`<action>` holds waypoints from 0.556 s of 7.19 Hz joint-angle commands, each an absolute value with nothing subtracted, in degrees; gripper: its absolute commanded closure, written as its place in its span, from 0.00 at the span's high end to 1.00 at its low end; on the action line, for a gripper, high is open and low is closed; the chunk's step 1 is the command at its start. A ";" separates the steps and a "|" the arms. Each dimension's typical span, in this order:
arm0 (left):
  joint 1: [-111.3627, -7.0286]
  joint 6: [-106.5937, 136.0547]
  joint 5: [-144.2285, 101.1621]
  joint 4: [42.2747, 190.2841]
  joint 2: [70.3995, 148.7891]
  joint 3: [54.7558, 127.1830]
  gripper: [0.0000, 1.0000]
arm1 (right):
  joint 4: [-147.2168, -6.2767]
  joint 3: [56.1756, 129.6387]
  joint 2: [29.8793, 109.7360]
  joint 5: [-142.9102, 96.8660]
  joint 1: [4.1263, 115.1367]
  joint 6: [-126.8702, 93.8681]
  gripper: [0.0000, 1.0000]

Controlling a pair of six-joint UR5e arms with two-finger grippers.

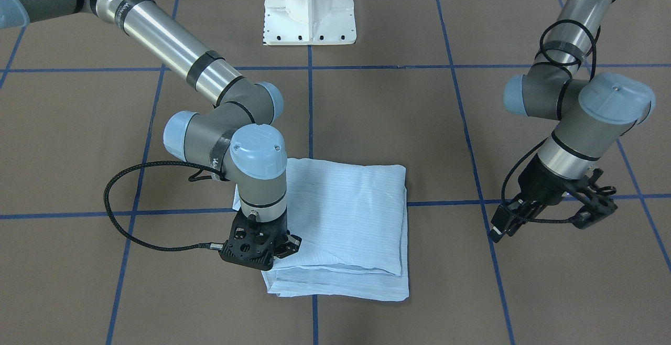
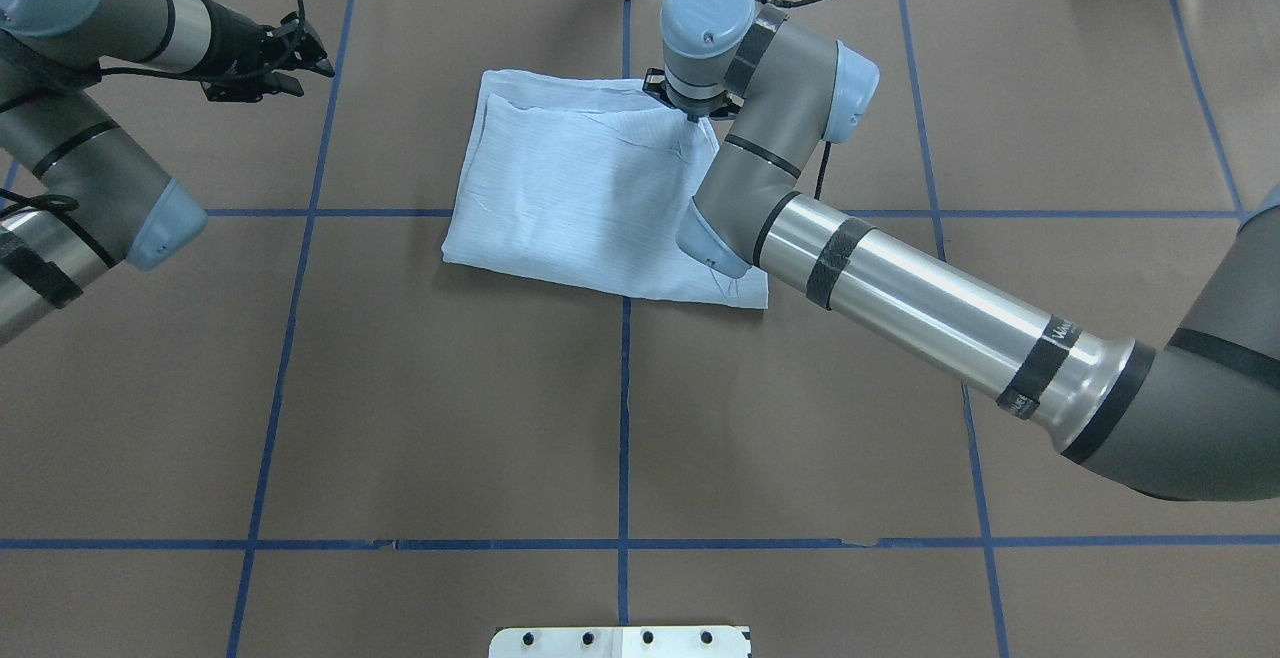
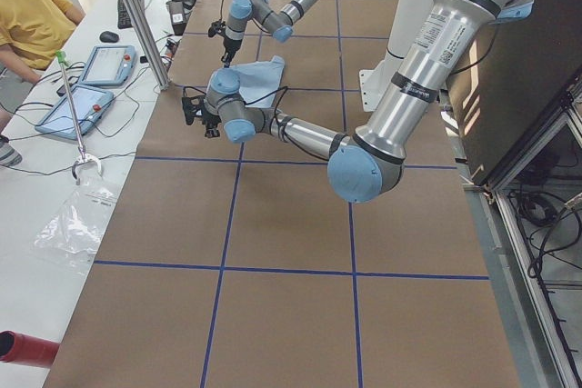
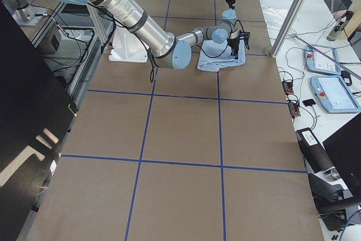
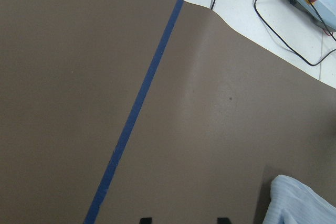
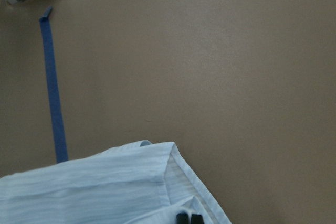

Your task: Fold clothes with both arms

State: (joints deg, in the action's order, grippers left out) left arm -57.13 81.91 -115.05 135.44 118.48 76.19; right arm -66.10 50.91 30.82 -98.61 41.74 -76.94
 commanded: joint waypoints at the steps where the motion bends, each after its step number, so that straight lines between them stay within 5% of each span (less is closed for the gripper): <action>1: -57.13 81.91 -115.05 135.44 118.39 76.11 0.52 | -65.13 49.92 30.76 -98.61 41.75 -76.90 0.66; 2: -57.13 81.48 -115.14 135.44 118.39 76.11 0.52 | -65.13 49.92 30.76 -99.14 42.71 -76.82 0.99; 4: -57.30 78.16 -115.58 135.26 117.34 76.90 0.51 | -65.56 52.63 32.59 -105.52 46.39 -73.85 1.00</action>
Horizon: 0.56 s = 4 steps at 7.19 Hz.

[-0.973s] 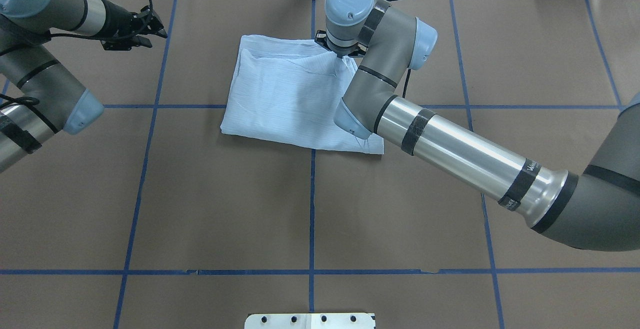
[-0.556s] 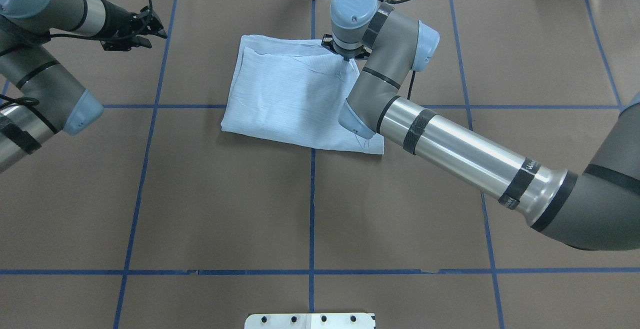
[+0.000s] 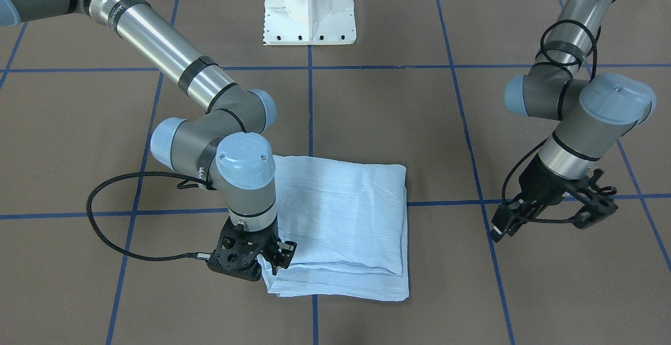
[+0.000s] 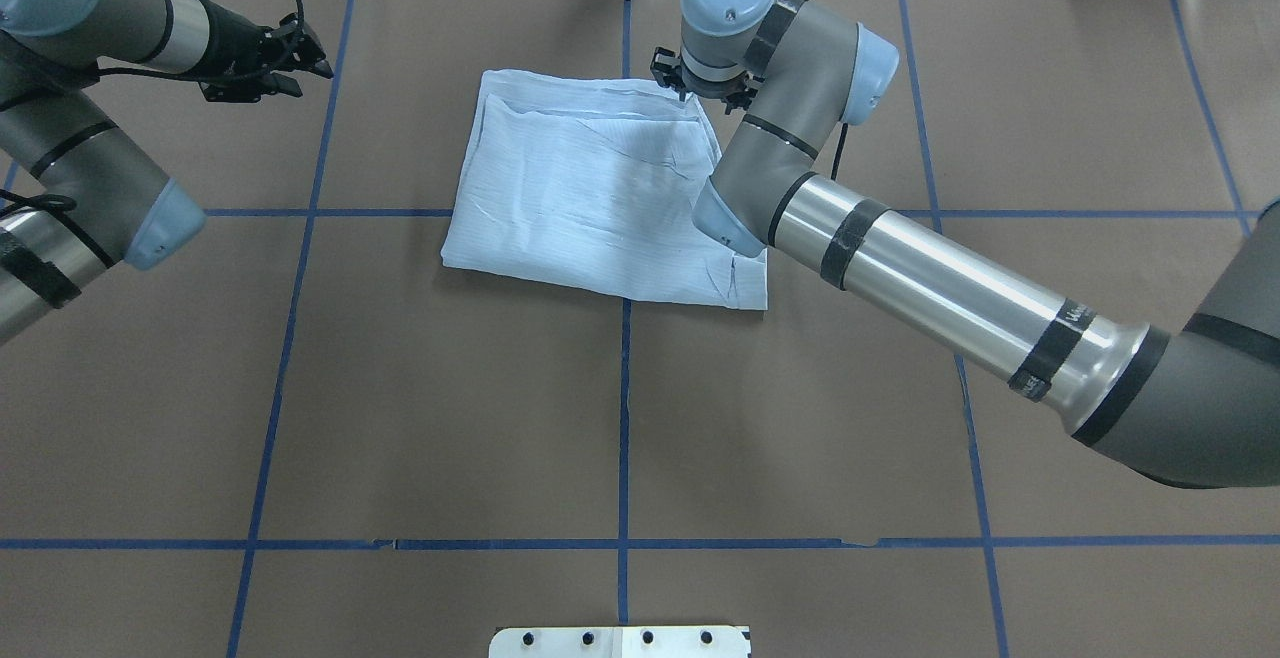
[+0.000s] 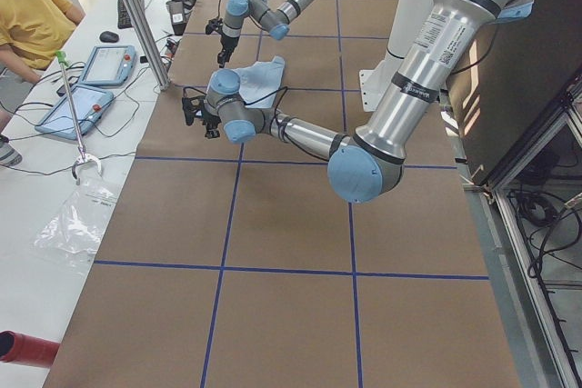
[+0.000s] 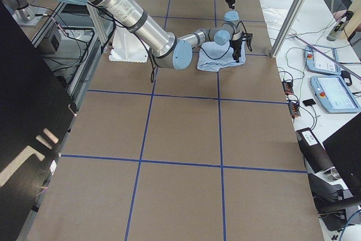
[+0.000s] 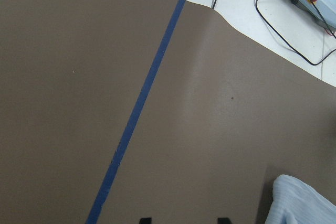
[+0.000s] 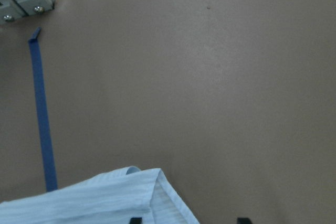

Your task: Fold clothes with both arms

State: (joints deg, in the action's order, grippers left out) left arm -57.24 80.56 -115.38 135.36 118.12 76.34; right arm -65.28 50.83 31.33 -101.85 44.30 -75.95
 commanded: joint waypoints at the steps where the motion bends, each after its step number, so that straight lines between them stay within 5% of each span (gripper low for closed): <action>1: -57.48 70.39 -115.84 135.09 114.03 80.04 0.51 | -65.65 58.65 38.44 -110.08 48.67 -72.87 1.00; 4: -66.75 40.36 -124.51 135.00 105.68 81.91 0.53 | -67.40 72.38 53.21 -123.63 57.97 -67.45 1.00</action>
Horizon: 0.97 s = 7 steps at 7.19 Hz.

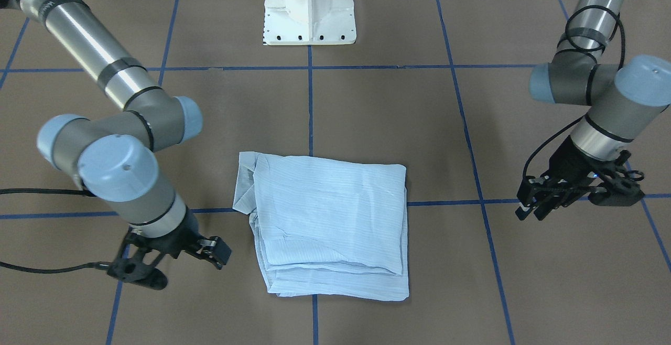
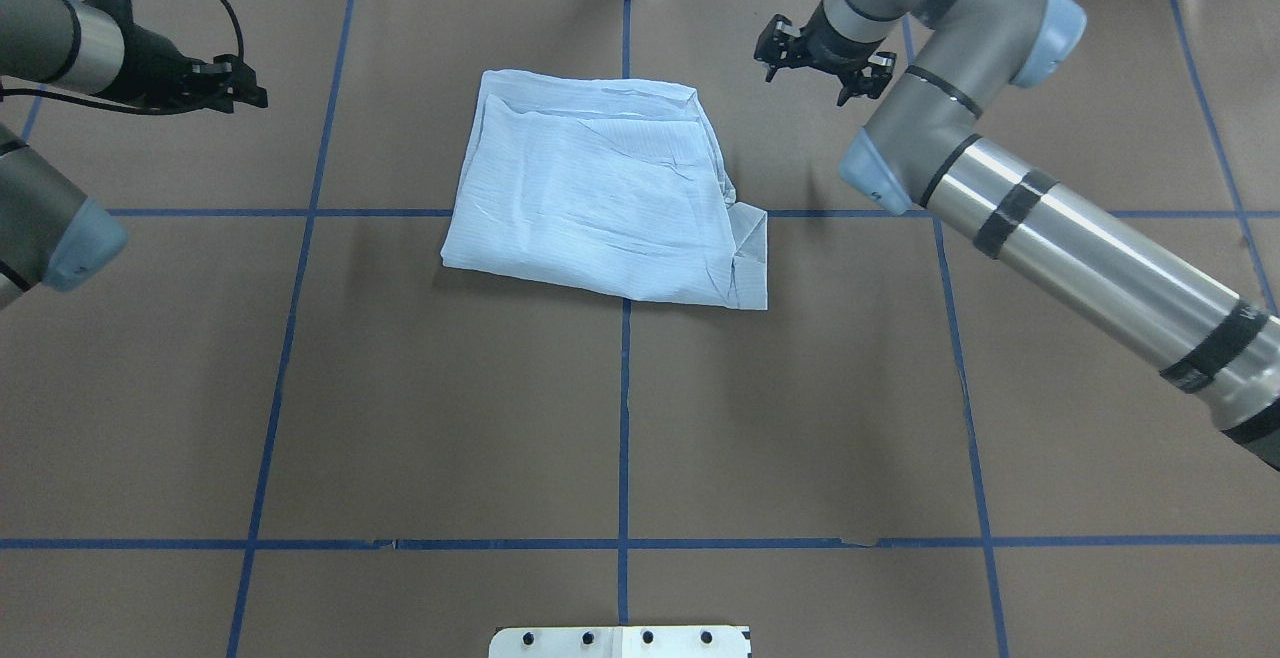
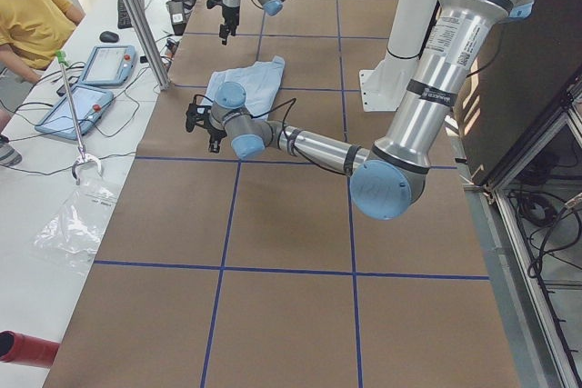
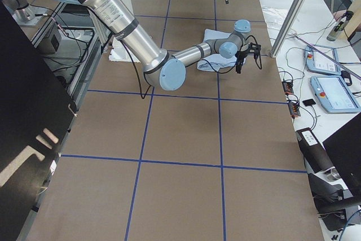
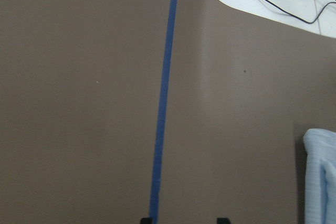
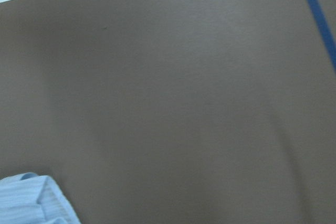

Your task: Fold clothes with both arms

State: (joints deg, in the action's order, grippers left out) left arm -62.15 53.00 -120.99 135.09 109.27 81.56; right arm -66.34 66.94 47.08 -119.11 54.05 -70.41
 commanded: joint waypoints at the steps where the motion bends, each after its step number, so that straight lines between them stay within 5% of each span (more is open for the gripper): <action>1: -69.75 31.47 -125.58 135.09 100.95 82.96 0.83 | -69.67 76.51 58.48 -124.44 59.92 -62.71 1.00; 2: -72.13 26.16 -125.68 135.09 97.42 84.01 1.00 | -72.48 82.03 63.67 -124.45 62.29 -56.75 1.00; 7: -78.01 8.27 -132.48 135.09 79.75 94.99 1.00 | -79.80 99.64 88.46 -129.60 73.52 -20.89 1.00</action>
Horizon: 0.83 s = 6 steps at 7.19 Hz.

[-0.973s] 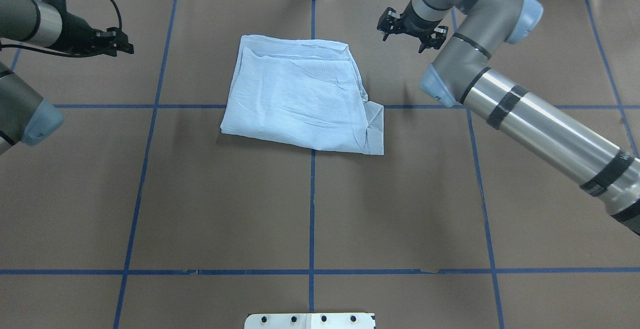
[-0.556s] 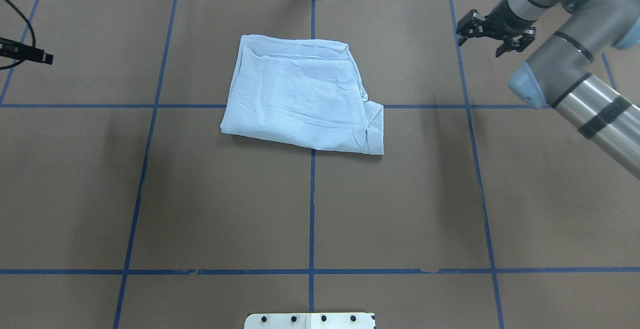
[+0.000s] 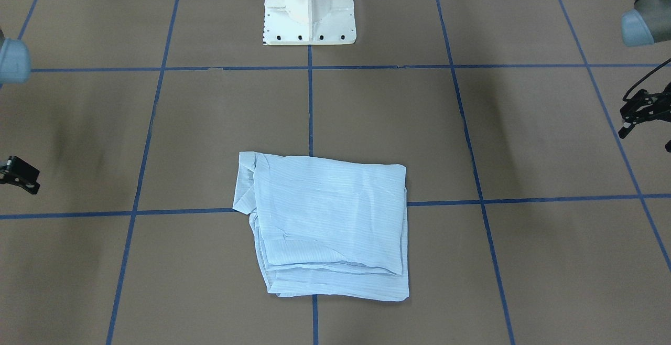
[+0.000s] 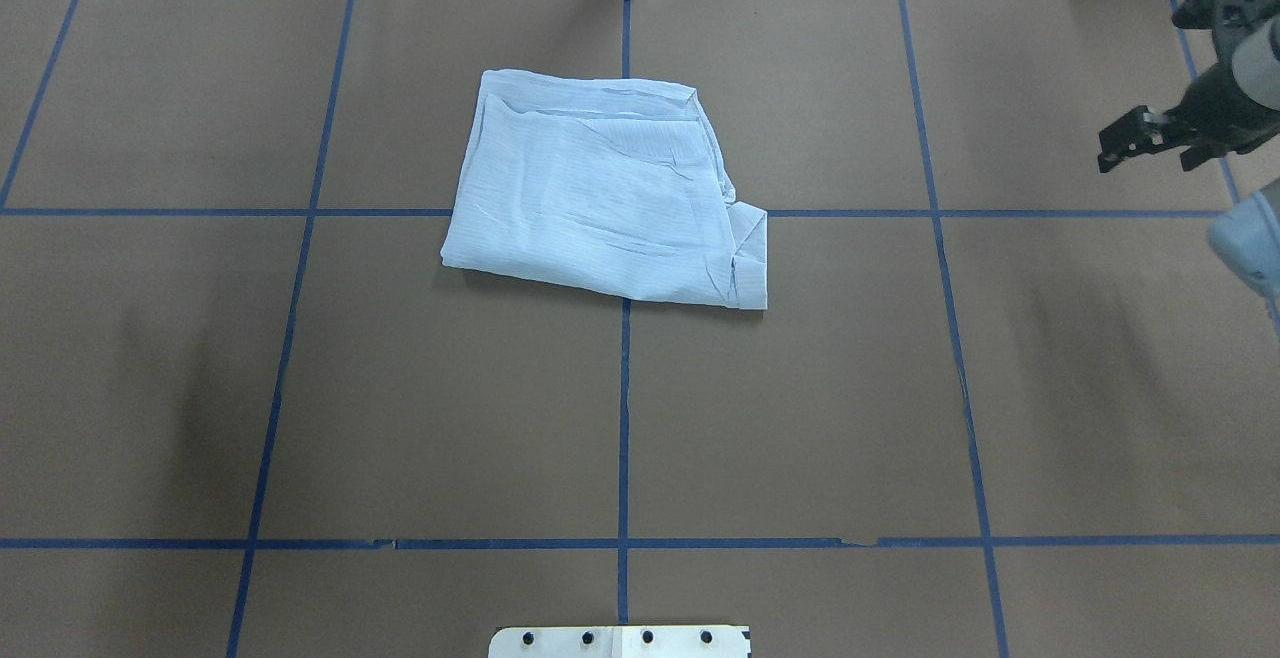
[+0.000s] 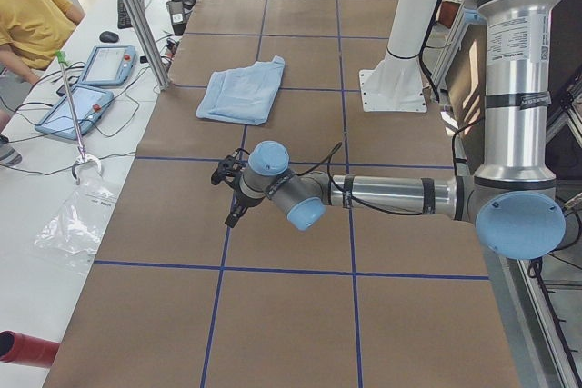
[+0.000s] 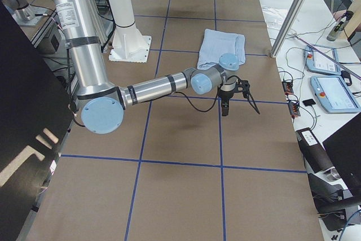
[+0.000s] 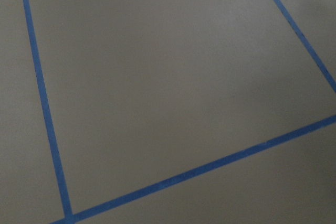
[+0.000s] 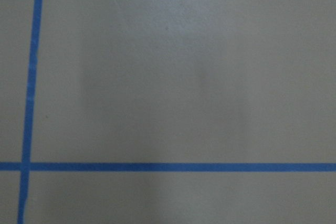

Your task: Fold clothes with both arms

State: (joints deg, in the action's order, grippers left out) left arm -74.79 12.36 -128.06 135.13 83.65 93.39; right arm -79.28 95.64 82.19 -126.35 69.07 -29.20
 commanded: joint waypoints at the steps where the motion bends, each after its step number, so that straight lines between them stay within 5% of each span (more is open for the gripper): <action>1: -80.13 8.35 -133.67 135.09 78.76 95.88 1.00 | -83.20 101.32 89.72 -132.60 79.05 -15.96 1.00; 6: -80.51 8.35 -129.90 134.03 78.58 92.20 1.00 | -99.05 103.80 94.38 -130.43 86.75 9.47 1.00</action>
